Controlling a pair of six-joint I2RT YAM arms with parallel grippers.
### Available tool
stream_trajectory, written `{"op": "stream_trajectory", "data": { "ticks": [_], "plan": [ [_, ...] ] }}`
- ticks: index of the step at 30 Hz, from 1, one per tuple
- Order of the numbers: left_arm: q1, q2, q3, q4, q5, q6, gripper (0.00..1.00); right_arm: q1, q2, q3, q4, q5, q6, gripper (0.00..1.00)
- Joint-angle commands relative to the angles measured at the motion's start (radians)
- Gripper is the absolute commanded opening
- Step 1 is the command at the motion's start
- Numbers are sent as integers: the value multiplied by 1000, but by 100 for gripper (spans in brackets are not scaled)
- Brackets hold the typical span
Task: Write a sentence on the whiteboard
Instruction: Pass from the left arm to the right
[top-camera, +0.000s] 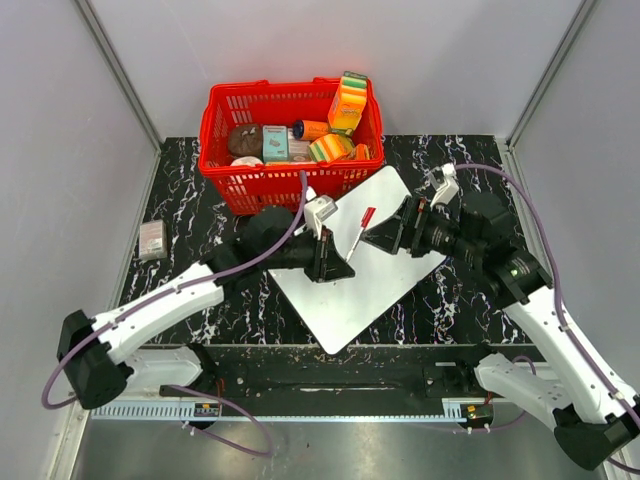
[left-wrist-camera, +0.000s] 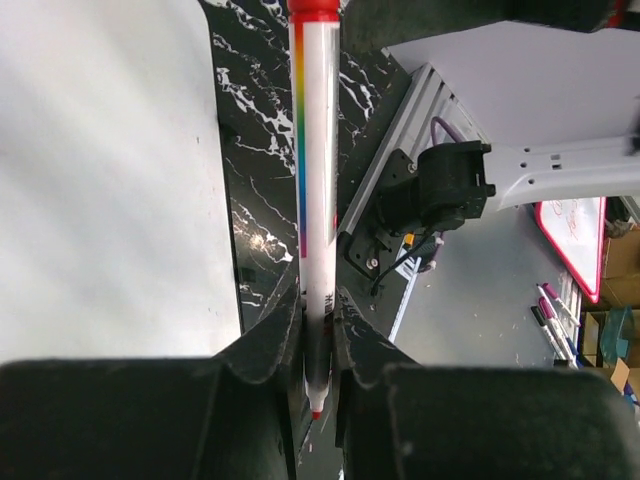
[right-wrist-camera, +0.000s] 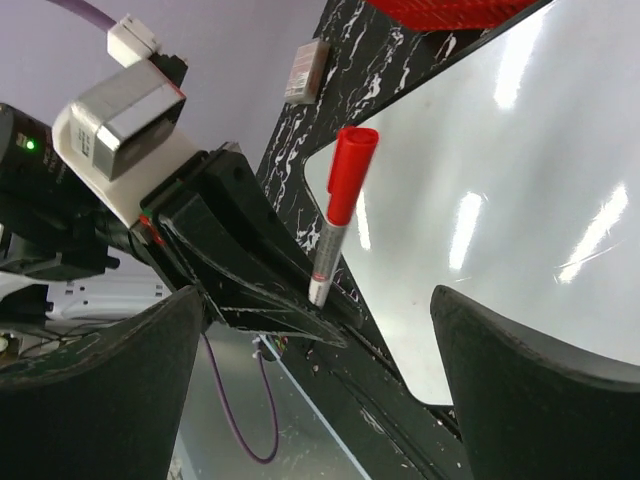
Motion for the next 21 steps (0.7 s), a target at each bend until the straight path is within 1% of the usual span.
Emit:
{"op": "stream_trajectory", "data": {
  "ticks": [1,4,7,10,13,15,16,18,19,20,21],
  "plan": [
    [-5,-90,-27,52,25,27,0,5,-56,-22,55,-100,-82,100],
    [-6,-125,-32,40,77,48,0,3,-51,-28,58,-170,-76,100],
    [-8,-150,-38,39,137,65,0,5,-46,-46,102,-224,-50,100],
    [-15,-158,-37,34,178,75,0,5,-46,-75,231,-296,-19,100],
    [-26,-150,-31,28,212,82,0,5,-26,-85,285,-362,2,100],
    [-32,-145,-25,26,218,87,0,5,-10,-83,288,-388,5,98],
    [-38,-144,-21,25,217,87,0,5,-5,-85,303,-400,5,96],
    [-40,-139,-14,26,217,85,0,5,6,-91,320,-436,18,83],
    [-43,-135,-9,26,217,87,0,3,7,-94,331,-443,19,79],
    [-43,-133,-6,23,218,88,0,5,7,-98,333,-450,19,70],
    [-45,-132,2,19,215,90,0,5,4,-103,333,-456,16,64]
  ]
}}
